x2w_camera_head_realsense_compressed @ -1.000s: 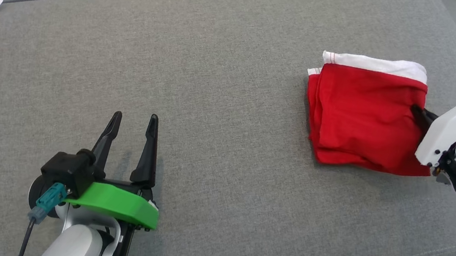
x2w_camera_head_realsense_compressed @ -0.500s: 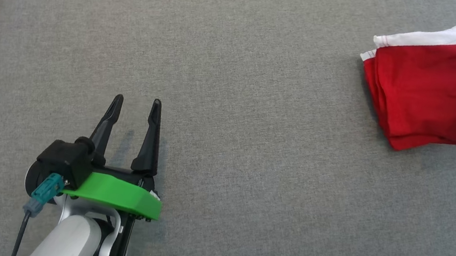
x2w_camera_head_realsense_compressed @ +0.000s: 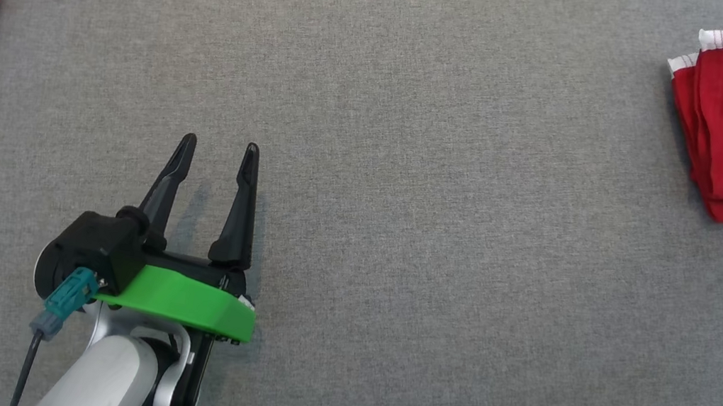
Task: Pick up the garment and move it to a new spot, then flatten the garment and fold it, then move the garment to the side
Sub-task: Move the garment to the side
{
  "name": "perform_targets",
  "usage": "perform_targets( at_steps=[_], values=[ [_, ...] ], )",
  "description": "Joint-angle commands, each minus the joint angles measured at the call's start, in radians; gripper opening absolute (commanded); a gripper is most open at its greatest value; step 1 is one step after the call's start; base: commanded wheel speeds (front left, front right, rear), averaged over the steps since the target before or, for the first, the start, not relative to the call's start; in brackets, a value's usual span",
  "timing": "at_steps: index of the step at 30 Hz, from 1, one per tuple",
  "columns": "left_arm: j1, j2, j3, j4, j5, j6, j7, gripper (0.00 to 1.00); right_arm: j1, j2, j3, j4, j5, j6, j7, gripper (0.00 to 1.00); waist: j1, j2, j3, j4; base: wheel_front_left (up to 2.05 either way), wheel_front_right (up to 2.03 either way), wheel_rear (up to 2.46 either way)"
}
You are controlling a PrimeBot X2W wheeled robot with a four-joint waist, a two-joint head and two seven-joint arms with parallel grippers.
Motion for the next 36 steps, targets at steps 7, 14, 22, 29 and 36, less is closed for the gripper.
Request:
perform_targets(
  at_steps=[7, 14, 22, 29, 36],
  values=[
    [-0.022, 0.012, -0.002, -0.01, 0.008, 0.008, 0.002, 1.0, -0.03, -0.004, -0.018, 0.081, -0.084, -0.001, -0.094, 0.0, 0.0, 0.0, 0.027, 0.025, 0.0, 0.0, 0.0],
    [-0.028, 0.016, -0.004, -0.013, 0.01, 0.011, 0.001, 1.0, -0.008, -0.009, -0.088, 0.091, -0.17, -0.001, -0.17, 1.0, 0.0, 0.0, 0.042, 0.031, 0.0, 0.0, 0.0],
    [-0.033, 0.017, -0.004, -0.006, 0.006, 0.014, -0.002, 1.0, 0.014, 0.014, -0.166, 0.09, -0.236, -0.001, -0.17, 1.0, 0.0, 0.0, 0.039, 0.027, 0.0, 0.0, 0.0],
    [-0.025, 0.012, -0.002, 0.011, -0.008, 0.008, -0.014, 1.0, 0.016, 0.053, -0.22, 0.09, -0.277, -0.001, -0.218, 1.0, 0.0, 0.0, 0.008, 0.024, 0.0, 0.0, 0.0],
    [-0.004, 0.003, 0.006, 0.039, -0.021, 0.007, -0.037, 1.0, -0.006, 0.103, -0.198, 0.057, -0.31, -0.001, -0.266, 1.0, 0.0, 0.0, -0.064, 0.017, 0.0, 0.0, 0.0]
  ],
)
